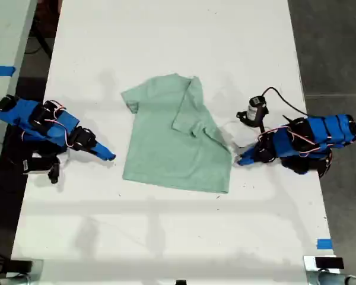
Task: Fold t shirt
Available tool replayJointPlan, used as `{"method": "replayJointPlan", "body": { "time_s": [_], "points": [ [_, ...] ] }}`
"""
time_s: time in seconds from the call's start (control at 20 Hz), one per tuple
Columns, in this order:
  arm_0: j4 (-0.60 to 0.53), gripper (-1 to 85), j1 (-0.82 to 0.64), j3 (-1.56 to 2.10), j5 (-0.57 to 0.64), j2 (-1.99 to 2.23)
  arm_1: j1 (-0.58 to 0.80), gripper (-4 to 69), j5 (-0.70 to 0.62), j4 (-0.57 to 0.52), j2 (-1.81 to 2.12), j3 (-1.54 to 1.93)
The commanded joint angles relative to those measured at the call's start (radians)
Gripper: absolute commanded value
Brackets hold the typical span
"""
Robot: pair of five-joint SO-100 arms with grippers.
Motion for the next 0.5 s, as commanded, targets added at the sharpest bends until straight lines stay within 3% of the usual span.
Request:
{"method": "replayJointPlan", "body": {
  "time_s": [0.0,0.1,0.2,0.35,0.45],
  "points": [
    [0.005,-0.1,-0.525,-0.014,0.041,0.011,-0.009,9.2,-0.012,0.002,0.011,0.054],
    [0.026,-0.3,-0.433,-0.124,-0.229,-0.003,-0.009,9.2,-0.012,0.002,0.011,0.054],
    [0.1,-0.3,-0.453,-0.359,-0.247,-0.279,-0.009,9.2,-0.012,0.002,0.011,0.054],
    [0.166,-0.3,-0.483,-0.913,-0.098,-0.928,-0.009,9.2,-0.012,0.002,0.011,0.054],
    [0.227,4.0,-0.618,-1.2,0.106,-1.166,-0.009,9.2,-0.012,0.002,0.011,0.054]
  ]
}}
